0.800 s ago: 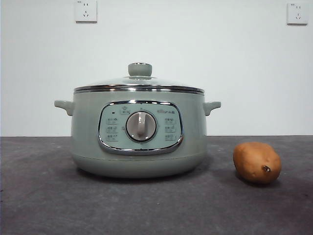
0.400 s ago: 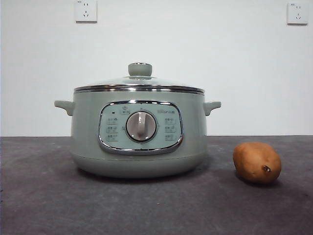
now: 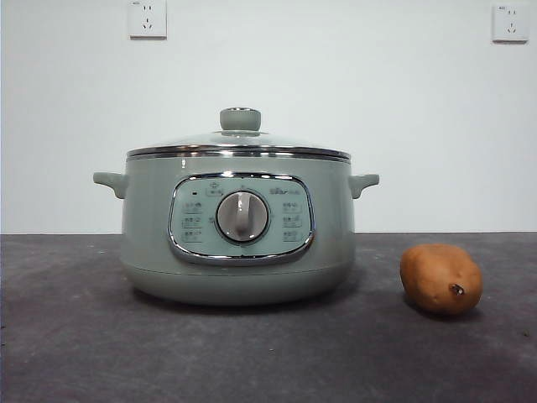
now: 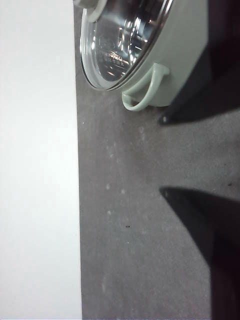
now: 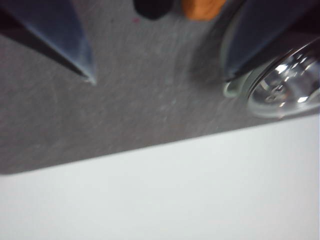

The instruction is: Pick up the potato,open the lid,put the potato in the pot,close the lid

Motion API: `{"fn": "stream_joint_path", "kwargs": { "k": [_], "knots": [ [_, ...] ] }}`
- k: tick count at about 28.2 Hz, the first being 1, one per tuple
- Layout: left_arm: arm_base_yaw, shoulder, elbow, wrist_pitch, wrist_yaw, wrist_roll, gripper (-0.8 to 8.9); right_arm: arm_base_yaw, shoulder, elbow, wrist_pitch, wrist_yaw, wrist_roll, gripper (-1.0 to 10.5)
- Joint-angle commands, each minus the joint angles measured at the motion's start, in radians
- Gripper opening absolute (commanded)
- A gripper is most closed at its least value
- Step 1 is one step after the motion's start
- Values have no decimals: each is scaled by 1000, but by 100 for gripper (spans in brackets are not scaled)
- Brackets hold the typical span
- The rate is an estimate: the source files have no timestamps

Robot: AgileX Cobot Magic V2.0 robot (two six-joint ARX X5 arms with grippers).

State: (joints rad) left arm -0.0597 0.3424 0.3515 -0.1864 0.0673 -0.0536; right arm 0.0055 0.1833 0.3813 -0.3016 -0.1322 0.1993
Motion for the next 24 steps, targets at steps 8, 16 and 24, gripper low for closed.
{"fn": "stream_joint_path", "kwargs": {
  "k": [8, 16, 24],
  "knots": [
    [2, 257, 256, -184, 187, -7, 534, 1, 266, 244, -275, -152, 10, 667],
    [2, 447, 404, -302, 254, -71, 600, 1, 448, 356, -326, -253, 18, 666],
    [1, 600, 530, -418, 294, -77, 599, 26, 707, 481, -511, -329, 31, 671]
  ]
}}
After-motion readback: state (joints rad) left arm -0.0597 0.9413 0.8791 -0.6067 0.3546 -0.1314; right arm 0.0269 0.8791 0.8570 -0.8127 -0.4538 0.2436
